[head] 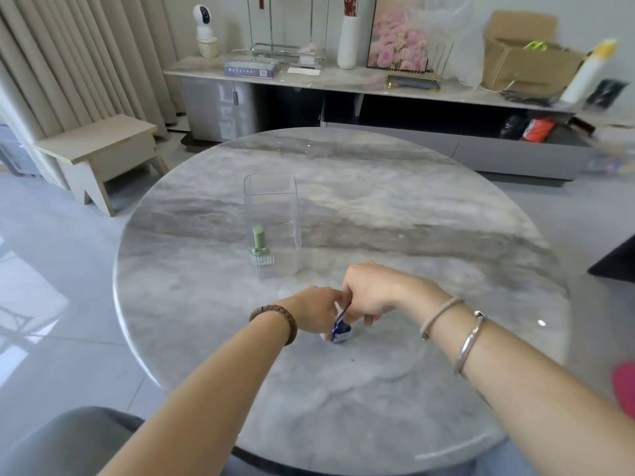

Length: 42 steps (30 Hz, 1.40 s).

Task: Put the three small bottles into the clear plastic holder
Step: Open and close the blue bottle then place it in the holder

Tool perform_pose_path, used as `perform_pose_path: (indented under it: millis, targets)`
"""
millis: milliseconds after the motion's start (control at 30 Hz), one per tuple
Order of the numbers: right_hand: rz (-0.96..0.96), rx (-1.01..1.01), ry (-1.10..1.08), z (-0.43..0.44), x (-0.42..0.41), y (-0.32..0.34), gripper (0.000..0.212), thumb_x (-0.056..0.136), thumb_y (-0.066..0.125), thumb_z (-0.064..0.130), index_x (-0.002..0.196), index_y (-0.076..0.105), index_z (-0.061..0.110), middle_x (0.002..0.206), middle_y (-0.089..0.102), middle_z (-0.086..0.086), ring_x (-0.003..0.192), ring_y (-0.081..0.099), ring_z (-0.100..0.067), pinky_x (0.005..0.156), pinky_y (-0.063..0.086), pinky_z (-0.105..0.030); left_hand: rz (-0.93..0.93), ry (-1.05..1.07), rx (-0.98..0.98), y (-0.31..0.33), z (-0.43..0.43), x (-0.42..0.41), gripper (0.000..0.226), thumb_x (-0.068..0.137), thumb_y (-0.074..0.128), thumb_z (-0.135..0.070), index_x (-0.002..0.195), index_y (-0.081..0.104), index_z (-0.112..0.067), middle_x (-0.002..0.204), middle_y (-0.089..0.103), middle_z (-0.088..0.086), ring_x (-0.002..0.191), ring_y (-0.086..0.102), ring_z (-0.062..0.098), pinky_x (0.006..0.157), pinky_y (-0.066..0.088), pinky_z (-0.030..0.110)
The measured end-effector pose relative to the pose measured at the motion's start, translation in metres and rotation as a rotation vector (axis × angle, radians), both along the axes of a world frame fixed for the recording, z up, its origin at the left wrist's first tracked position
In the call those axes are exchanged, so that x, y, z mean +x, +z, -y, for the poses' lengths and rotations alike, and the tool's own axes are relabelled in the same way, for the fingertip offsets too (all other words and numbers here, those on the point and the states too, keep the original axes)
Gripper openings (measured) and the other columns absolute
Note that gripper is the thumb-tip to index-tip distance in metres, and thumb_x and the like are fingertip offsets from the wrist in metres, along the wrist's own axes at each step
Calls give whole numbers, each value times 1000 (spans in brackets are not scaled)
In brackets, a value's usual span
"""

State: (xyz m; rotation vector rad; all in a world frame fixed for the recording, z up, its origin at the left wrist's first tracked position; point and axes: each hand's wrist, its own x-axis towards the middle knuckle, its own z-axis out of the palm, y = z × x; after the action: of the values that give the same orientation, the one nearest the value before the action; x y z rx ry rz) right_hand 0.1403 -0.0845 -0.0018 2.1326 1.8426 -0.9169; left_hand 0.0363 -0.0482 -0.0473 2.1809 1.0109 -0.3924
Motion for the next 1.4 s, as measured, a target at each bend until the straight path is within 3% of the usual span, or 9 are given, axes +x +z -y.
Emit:
perform_pose_path:
  millis: [133,300,400,533,667,867,1000,1200,1400]
  targets:
    - [-14,74,8,3,0,-5,19,79,68,13,93,73,1,91,75,-19,64,65,-22,71,59,-33,2,18,61,-9,8,0,43,76,64,-7,118,54,-4,123,60,15,113,53,30,94,45,35]
    - [27,160,78,5,1,-6,15,78,65,5,88,74,9,78,66,-11,84,66,-32,71,55,-36,83,88,53,-14,7,-1,38,76,68,-16,112,59,-6,119,62,14,110,55,30,89,44,33]
    - [11,236,74,3,1,-4,25,79,55,-2,88,74,11,84,61,-12,91,62,-33,73,52,-37,190,187,46,-13,5,-2,40,75,70,-18,113,61,-10,118,66,10,110,57,26,87,42,27]
    - [13,295,97,-5,-2,4,18,78,59,0,86,74,7,86,63,-18,90,64,-35,72,54,-36,323,310,61,-12,-2,-3,34,69,74,-15,102,66,-9,112,70,8,105,60,23,86,43,26]
    - [108,310,112,-11,-6,14,19,79,67,11,96,69,3,83,53,-13,89,63,-35,67,50,-35,410,357,56,-9,-8,-7,25,68,72,-8,93,69,-12,108,72,5,82,56,14,73,37,19]
    - [73,333,124,-19,-6,20,12,80,63,1,87,72,3,76,59,-8,91,64,-33,79,58,-41,458,329,-91,-3,-13,-16,32,76,66,-6,108,66,-11,116,68,8,90,57,19,81,38,24]
    - [26,337,173,-19,-8,27,34,79,50,-11,91,75,8,71,53,-1,79,55,-23,73,52,-31,458,306,-162,3,-16,-20,30,79,62,-2,108,66,-7,96,62,3,89,53,15,76,40,22]
    - [28,301,152,-23,-9,27,16,77,70,-1,88,74,10,59,47,10,82,55,-20,66,41,-27,467,293,-168,4,-18,-23,29,79,57,3,106,65,-5,94,61,3,91,52,17,88,42,30]
    - [26,352,189,-22,-12,32,24,80,59,-9,94,72,7,64,49,6,81,52,-19,67,41,-25,531,307,-236,10,-14,-25,18,84,51,4,94,59,-9,88,52,9,81,42,20,62,36,20]
